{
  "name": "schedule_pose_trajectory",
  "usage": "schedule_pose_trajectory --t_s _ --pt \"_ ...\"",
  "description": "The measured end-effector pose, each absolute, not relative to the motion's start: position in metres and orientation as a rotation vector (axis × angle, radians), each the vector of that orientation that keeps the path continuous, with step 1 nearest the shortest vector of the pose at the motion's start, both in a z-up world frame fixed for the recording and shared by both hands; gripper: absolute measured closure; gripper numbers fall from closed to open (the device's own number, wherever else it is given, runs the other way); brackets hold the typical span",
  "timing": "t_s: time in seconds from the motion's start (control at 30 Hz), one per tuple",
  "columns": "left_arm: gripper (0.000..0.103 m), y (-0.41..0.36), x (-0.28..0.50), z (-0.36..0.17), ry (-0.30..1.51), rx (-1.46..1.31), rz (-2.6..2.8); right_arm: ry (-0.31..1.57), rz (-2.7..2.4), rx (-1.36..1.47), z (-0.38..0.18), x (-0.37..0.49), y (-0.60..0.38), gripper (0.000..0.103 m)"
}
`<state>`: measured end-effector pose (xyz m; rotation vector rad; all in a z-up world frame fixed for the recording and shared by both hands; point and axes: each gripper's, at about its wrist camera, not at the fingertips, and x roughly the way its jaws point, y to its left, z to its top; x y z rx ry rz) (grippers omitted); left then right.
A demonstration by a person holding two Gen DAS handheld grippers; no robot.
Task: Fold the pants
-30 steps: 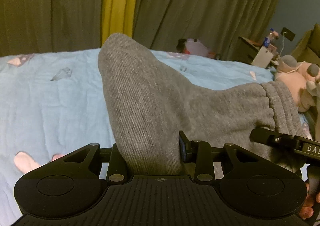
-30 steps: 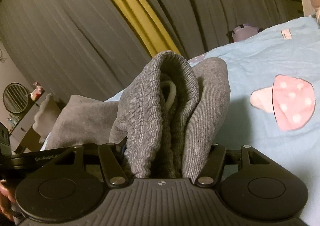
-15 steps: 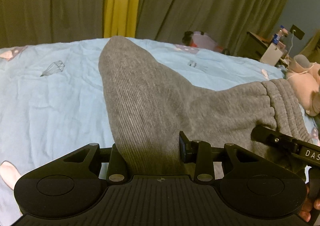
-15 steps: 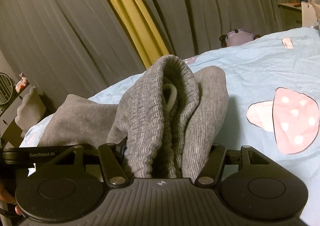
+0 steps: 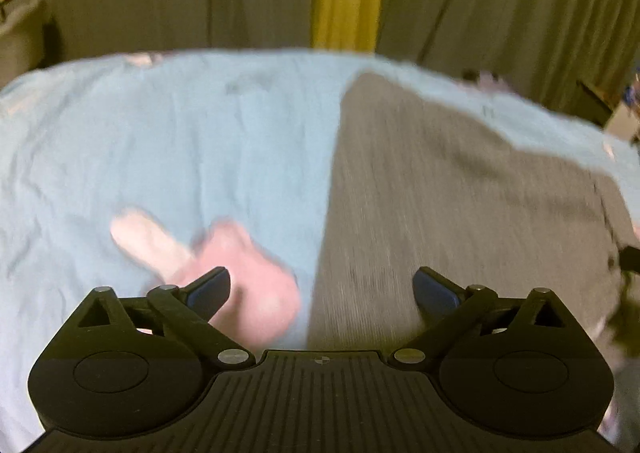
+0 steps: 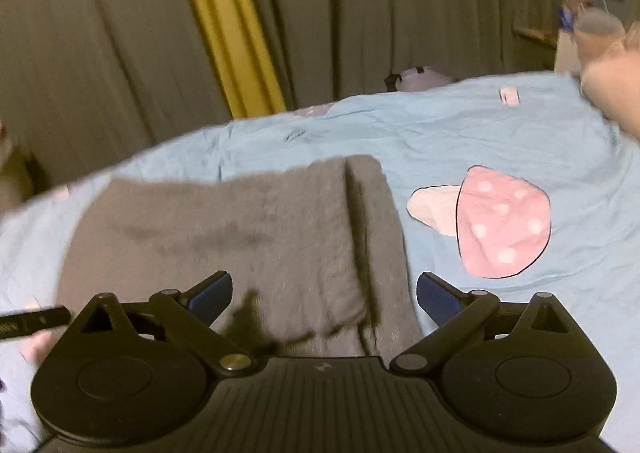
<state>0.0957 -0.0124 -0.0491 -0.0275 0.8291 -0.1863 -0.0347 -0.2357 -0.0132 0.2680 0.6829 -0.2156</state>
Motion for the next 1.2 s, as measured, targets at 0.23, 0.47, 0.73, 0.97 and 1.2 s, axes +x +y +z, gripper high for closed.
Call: schedule_pose_trajectory --t_s 0.23,0.47,0.73,0.97,1.2 --pt "0.0 0.004 0.076 -0.059 0.777 0.032 -0.058 0.729 -0.293 0.195 -0.017 -0.048 -0.223 0.004" --pt "0.0 0.011 0.049 -0.056 0.868 -0.058 -0.098 0.562 -0.228 0.12 -0.001 -0.107 -0.184 0.004" --pt "0.0 0.008 0.029 -0.052 0.983 -0.092 -0.111 0.743 -0.103 0.111 -0.003 -0.125 -0.147 0.004" --pt "0.0 -0.011 -0.001 -0.03 0.922 0.0 -0.132 0.915 -0.124 0.16 -0.009 -0.112 -0.146 0.004" --pt "0.0 -0.033 -0.007 -0.019 0.923 0.132 -0.17 0.909 -0.203 0.094 -0.001 -0.107 -0.143 0.004"
